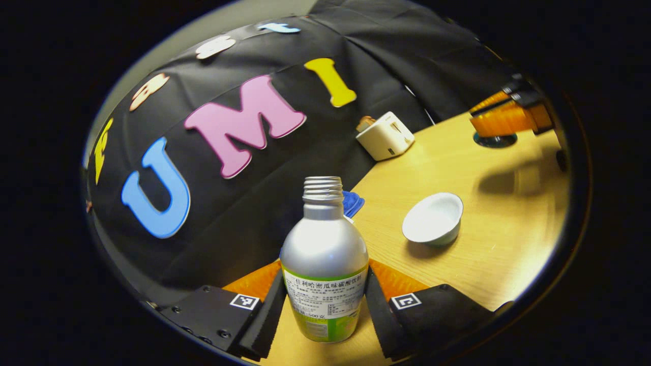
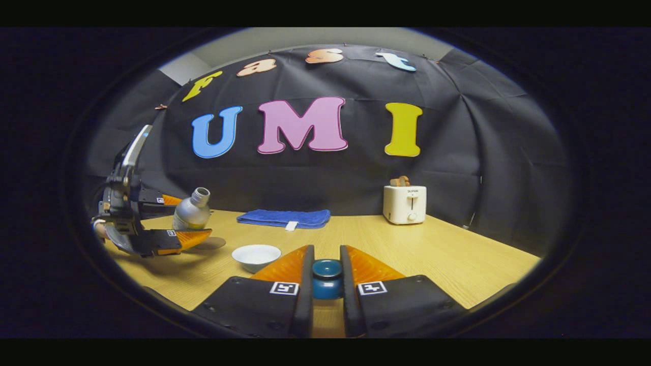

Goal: Open the teacup lid with one hand, grasp the water bottle and pour water into the teacup with the other hand; after pouring, place the water bottle on the coaster and then close the teacup lid.

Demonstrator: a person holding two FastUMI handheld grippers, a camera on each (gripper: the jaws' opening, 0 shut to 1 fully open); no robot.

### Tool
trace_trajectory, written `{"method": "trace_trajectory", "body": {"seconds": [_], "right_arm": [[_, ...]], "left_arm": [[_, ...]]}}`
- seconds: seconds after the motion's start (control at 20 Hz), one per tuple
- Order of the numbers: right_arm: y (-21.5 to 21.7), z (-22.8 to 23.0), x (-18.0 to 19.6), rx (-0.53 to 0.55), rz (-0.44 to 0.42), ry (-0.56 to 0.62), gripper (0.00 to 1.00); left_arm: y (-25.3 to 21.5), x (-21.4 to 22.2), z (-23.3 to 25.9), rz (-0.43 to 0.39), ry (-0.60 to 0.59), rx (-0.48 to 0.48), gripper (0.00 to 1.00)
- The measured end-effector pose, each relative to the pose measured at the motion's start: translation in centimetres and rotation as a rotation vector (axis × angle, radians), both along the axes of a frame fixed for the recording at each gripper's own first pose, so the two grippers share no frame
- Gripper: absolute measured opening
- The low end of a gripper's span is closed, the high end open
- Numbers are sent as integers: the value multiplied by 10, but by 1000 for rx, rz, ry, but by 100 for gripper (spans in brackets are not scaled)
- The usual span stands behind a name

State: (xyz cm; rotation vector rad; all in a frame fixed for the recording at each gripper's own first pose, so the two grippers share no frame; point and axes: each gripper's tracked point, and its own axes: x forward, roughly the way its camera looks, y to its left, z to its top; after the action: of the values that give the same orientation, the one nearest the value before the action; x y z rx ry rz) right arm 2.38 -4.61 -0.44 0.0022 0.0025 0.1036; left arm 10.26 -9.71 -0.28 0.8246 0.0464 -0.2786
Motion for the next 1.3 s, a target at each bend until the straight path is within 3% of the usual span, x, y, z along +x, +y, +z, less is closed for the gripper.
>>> {"method": "trace_trajectory", "body": {"seconds": [0.05,0.15,0.5,0.55,0.7,1.3], "right_arm": [[-1,0,1,0,-3,0,28],[-1,1,0,0,2,-1,31],[-3,0,-2,0,4,-1,28],[-2,1,-2,0,7,-1,31],[0,1,-3,0,20,0,28],[-11,2,-5,0,8,0,31]], "left_arm": [[-4,3,-4,-15,7,57,79],[-6,7,-5,-37,12,151,79],[-17,12,-20,-133,-7,525,80],[-17,13,-22,-139,3,549,79],[-18,15,-25,-156,19,629,80],[-20,32,-29,-208,34,921,79]]}}
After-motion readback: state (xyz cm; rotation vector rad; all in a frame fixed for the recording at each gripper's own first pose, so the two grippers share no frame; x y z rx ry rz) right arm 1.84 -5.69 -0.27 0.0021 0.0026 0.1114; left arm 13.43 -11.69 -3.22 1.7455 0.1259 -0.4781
